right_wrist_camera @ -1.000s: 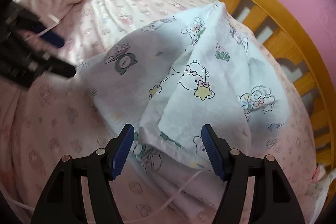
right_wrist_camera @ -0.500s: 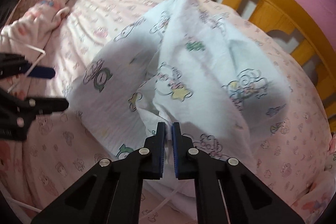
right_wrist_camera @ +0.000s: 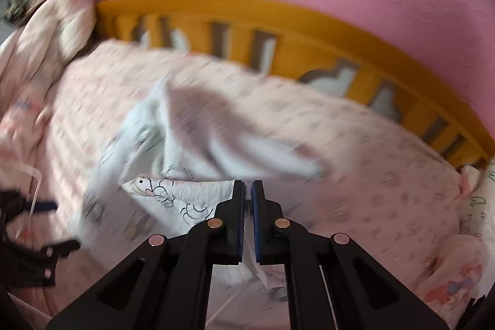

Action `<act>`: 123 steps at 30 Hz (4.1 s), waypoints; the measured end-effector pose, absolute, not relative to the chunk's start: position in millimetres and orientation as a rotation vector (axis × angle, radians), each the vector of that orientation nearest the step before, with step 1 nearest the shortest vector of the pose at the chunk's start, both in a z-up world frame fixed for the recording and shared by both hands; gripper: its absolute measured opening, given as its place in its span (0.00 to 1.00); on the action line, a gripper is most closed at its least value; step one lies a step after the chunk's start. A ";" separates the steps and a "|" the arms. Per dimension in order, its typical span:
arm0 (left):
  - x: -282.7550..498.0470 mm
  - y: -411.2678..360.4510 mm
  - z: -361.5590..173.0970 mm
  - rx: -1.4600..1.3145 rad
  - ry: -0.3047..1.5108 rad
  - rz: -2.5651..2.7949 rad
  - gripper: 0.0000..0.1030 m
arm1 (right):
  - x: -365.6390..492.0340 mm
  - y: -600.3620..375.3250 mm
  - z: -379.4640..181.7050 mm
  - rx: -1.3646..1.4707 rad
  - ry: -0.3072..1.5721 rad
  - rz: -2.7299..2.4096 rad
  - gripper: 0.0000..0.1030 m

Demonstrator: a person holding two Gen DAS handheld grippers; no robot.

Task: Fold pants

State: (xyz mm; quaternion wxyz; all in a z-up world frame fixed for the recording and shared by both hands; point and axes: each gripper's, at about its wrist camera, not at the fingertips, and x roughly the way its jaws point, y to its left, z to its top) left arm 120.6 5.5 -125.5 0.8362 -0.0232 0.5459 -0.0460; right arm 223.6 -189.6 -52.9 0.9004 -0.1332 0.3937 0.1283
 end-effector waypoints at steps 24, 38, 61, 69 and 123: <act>107.3 2.2 -146.1 -0.014 1.282 -0.108 0.65 | 200.9 -274.2 -97.0 -0.073 1.044 0.100 0.68; 129.0 1.2 -171.7 0.042 1.304 -0.107 0.63 | 185.8 -286.7 -179.3 0.098 1.348 0.074 0.35; 128.1 78.2 -150.7 -0.153 1.250 0.086 0.01 | 148.5 -253.3 -147.0 0.095 1.309 0.223 0.05; 122.2 67.7 -137.5 -0.104 1.243 0.133 0.48 | 154.2 -270.3 -146.8 0.096 1.356 0.142 0.35; 281.8 -42.7 -90.3 -0.142 1.027 -0.358 0.16 | 285.6 -199.8 -102.3 0.219 1.140 0.392 0.13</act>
